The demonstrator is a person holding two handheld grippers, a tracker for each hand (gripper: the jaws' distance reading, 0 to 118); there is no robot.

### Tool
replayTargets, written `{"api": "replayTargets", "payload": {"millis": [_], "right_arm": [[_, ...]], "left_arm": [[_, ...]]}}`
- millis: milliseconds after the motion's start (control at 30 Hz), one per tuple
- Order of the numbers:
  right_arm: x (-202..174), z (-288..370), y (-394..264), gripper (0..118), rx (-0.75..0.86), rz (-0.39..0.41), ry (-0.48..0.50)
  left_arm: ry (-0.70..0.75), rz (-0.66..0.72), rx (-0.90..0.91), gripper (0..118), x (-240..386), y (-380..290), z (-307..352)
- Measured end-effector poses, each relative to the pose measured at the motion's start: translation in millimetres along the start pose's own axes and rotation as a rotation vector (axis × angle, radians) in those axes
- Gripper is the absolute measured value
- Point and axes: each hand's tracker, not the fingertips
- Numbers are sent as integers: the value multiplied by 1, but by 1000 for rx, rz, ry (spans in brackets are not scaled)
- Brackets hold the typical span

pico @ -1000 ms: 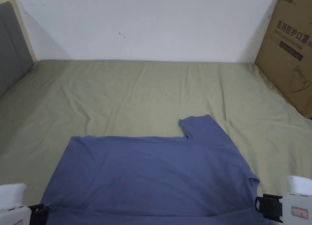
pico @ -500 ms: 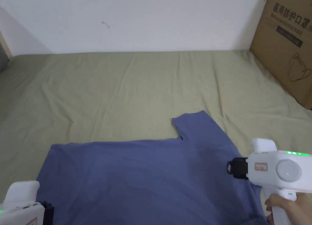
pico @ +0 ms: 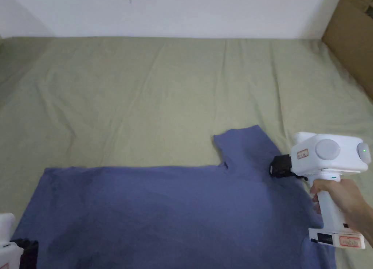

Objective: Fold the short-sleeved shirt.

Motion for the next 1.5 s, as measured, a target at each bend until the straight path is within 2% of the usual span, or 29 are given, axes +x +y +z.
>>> {"api": "replayTargets", "payload": {"millis": [33, 100, 133, 200, 367, 600, 633, 667, 733, 767, 933, 1033, 1100, 1133, 1200, 1267, 1367, 1500], "right_arm": [[-2, 4, -3, 56, 6, 14, 1], [-7, 11, -5, 18, 32, 81, -10], [-9, 14, -6, 10, 39, 79, -29], [-12, 18, -7, 4, 36, 62, -14], [-12, 38, -3, 3, 72, 47, 4], [-11, 52, 3, 3, 91, 68, 8], [-13, 53, 2, 3, 93, 72, 6], [-14, 51, 3, 3, 93, 77, 5], [-15, 50, 2, 3, 92, 81, 3], [-16, 49, 1, 3, 93, 82, -2], [-12, 47, 0, 3, 85, 85, -5], [-10, 46, -1, 3, 81, 75, 0], [-9, 45, -1, 3, 79, 78, 1], [-10, 45, -2, 3, 80, 82, -2], [-12, 47, -1, 3, 80, 85, 0], [-14, 53, -2, 3, 87, 83, 7], [-16, 72, -5, 3, 111, 89, 10], [-13, 114, -11, 3, 161, 98, 25]], "left_arm": [[3, 0, 0, 0, -1, 0, 0], [-2, 9, -3, 0, -1, 0, -2], [-5, 18, -6, 0, 0, 0, -3], [-7, 33, -1, 0, 0, -2, -3], [-22, 36, -2, 0, -1, 4, -5], [-33, 83, 62, 0, -17, 40, -18], [-41, 80, 72, 5, -17, 51, -22], [-49, 78, 78, 24, -18, 60, -26], [-44, 63, 64, 81, -19, 90, -46], [-46, 62, 58, 91, -20, 102, -55], [-63, 111, 32, 90, -29, 149, -113], [-84, 159, -62, 80, -31, 156, -145], [-41, 82, -62, 75, -23, 153, -147], [-26, 40, -56, 56, -21, 154, -141], [-18, 40, -36, 3, -20, 155, -129], [-79, 46, -40, 2, -19, 155, -126], [-59, 10, -72, 2, -7, 150, -114], [-58, -36, -30, 2, -14, 142, -70]]}}
